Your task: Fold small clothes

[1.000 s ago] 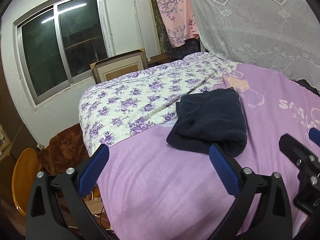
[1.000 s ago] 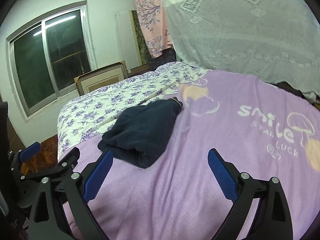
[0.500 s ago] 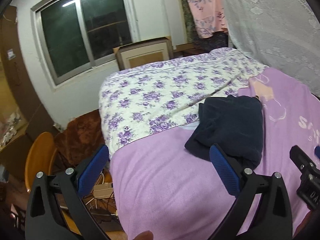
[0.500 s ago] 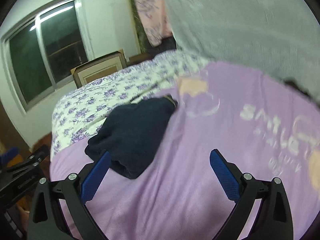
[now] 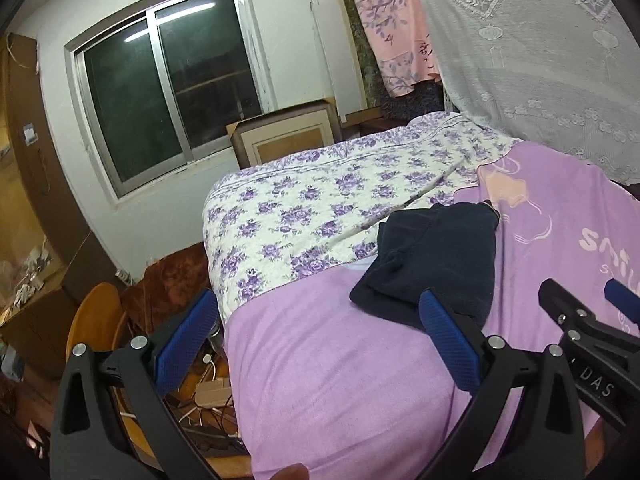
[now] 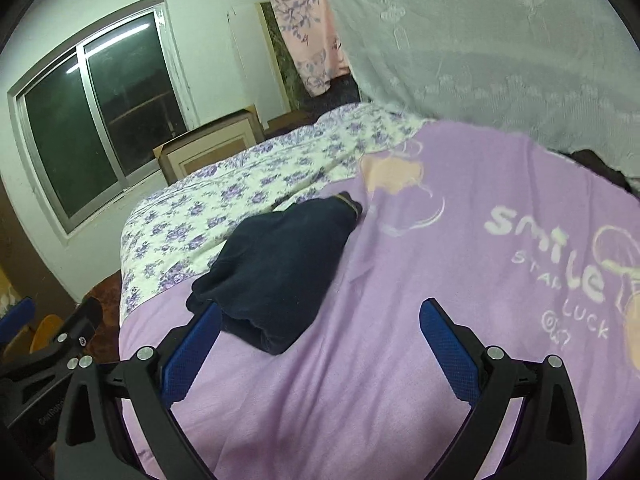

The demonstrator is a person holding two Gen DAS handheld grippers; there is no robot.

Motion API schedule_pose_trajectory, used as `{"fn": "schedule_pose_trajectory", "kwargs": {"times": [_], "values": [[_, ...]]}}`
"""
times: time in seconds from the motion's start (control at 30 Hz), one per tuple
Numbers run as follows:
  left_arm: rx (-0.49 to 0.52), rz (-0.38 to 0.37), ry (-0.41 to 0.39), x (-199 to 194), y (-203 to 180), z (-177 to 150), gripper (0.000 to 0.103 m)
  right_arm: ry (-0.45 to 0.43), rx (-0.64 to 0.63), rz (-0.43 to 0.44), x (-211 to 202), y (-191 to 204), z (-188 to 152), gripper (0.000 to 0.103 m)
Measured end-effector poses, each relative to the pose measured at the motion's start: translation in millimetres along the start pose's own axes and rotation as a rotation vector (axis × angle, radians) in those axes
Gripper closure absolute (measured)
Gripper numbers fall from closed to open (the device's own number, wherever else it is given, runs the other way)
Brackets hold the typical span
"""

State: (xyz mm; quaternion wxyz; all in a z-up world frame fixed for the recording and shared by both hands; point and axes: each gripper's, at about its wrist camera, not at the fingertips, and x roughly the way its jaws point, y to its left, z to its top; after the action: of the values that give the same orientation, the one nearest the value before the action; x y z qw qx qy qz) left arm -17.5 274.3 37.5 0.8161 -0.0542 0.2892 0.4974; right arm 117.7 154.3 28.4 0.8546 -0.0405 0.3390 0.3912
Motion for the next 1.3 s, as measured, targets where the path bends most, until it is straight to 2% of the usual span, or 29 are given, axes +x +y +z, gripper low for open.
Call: {"fn": "schedule_pose_trajectory", "kwargs": {"times": [0.2,0.4,0.53,0.6,0.73,0.87,0.93,1.0,1.3], "values": [[0.01,-0.036,-0.023,6,15,-5,0.004,-0.013,0.022,-0.003,-7,1,0,0.003],[-0.005,-0.119,-0.036,21,36,-5,0.004,-0.026,-0.055,-0.089,-15,21,-2,0.003],[-0.03,-0.154,-0.025,35,49,-1,0.004,0.01,0.03,-0.119,-3,34,8,0.003],[-0.047,-0.171,-0.013,42,55,1,0.004,0.018,0.019,-0.122,6,52,10,0.003],[-0.062,-0.151,-0.029,47,66,4,0.004,-0.006,-0.086,-0.162,21,82,0,0.003],[-0.068,-0.147,-0.006,58,65,4,0.004,0.042,-0.117,-0.152,41,77,-19,0.003],[-0.062,-0.145,0.006,63,61,4,0.004,0.091,-0.095,-0.145,52,72,-23,0.003],[-0.055,-0.146,0.014,65,57,2,0.004,0.104,-0.091,-0.126,55,71,-24,0.003],[-0.029,-0.146,0.013,57,42,2,0.004,0.067,-0.063,-0.112,40,60,-17,0.003]]}}
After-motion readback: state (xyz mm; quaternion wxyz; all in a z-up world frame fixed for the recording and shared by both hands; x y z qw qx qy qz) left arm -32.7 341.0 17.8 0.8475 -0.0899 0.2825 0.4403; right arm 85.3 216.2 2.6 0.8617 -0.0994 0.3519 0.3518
